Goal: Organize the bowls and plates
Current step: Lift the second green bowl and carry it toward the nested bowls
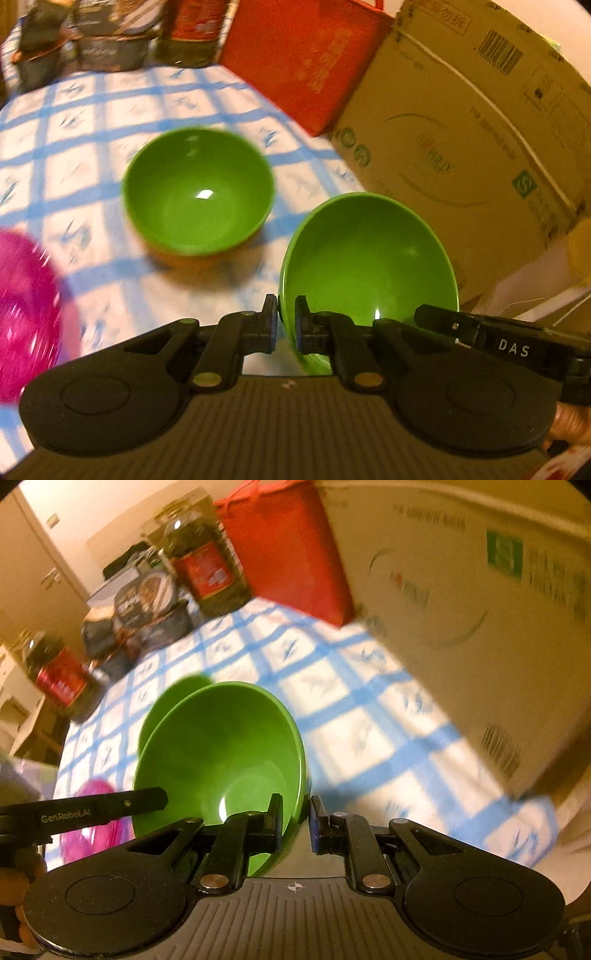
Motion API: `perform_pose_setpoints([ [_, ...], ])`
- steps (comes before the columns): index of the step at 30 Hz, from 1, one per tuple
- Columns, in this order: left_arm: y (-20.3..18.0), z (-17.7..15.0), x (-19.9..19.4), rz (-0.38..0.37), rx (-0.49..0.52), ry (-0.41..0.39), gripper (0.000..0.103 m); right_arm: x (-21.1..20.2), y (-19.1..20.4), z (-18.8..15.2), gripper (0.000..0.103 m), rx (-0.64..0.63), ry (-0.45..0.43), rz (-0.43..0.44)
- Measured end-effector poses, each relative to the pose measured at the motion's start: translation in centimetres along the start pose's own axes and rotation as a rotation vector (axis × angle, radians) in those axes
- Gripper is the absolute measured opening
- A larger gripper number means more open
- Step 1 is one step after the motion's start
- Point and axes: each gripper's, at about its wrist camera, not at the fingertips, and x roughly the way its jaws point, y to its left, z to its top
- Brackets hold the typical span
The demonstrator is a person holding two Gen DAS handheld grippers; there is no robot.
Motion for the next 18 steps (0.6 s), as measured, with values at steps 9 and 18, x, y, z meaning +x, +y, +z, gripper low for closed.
perform_pose_setpoints([
  [9,3.7,-5.5,-2.7,0.058,-0.084,-0.011,0.008,1.8,2.0,-5.7,0.013,-0.020,0.056,0.062],
  [18,5.9,-7.4,-4.4,0.087,-0.144,-0.033,0.008,3.1,4.3,-7.4,0.013,-0.060,0.094,0.093],
])
